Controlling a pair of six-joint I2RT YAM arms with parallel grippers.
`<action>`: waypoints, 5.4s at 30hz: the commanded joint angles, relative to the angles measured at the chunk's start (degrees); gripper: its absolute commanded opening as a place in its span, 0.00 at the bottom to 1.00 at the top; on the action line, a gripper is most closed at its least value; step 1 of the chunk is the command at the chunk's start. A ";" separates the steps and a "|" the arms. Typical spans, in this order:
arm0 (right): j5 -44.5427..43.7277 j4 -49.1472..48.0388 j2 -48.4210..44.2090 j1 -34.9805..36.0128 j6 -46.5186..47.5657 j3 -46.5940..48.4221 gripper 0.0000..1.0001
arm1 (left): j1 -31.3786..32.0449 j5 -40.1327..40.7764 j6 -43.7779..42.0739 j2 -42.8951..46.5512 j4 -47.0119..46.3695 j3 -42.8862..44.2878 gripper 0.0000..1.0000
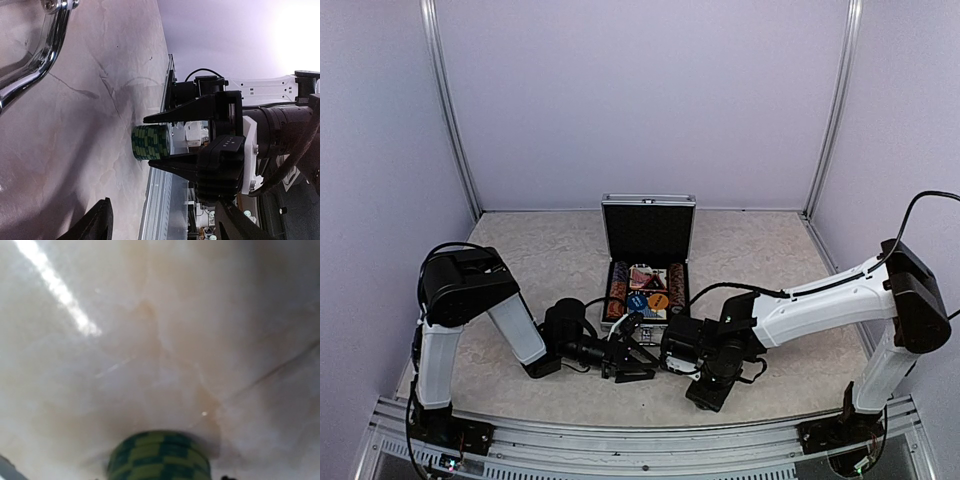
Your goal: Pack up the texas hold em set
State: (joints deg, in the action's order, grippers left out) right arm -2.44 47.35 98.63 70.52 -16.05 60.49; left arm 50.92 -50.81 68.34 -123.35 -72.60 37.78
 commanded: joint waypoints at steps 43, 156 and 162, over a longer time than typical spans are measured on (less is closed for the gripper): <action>-3.49 -5.04 -8.25 0.66 -3.14 -3.11 0.72 | -0.29 4.47 -9.15 3.38 13.38 -0.82 0.83; -3.67 -14.82 -8.37 2.78 0.55 -2.62 0.00 | 1.35 -0.29 -10.48 -0.37 11.77 5.24 0.99; -3.50 -14.82 -7.76 2.59 1.39 -1.81 0.00 | 2.46 -1.05 -10.83 -0.92 12.58 6.58 0.98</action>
State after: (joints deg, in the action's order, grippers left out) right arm -5.63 32.32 90.13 72.97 -15.75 56.82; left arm 52.25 -51.07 58.08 -121.58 -64.03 44.07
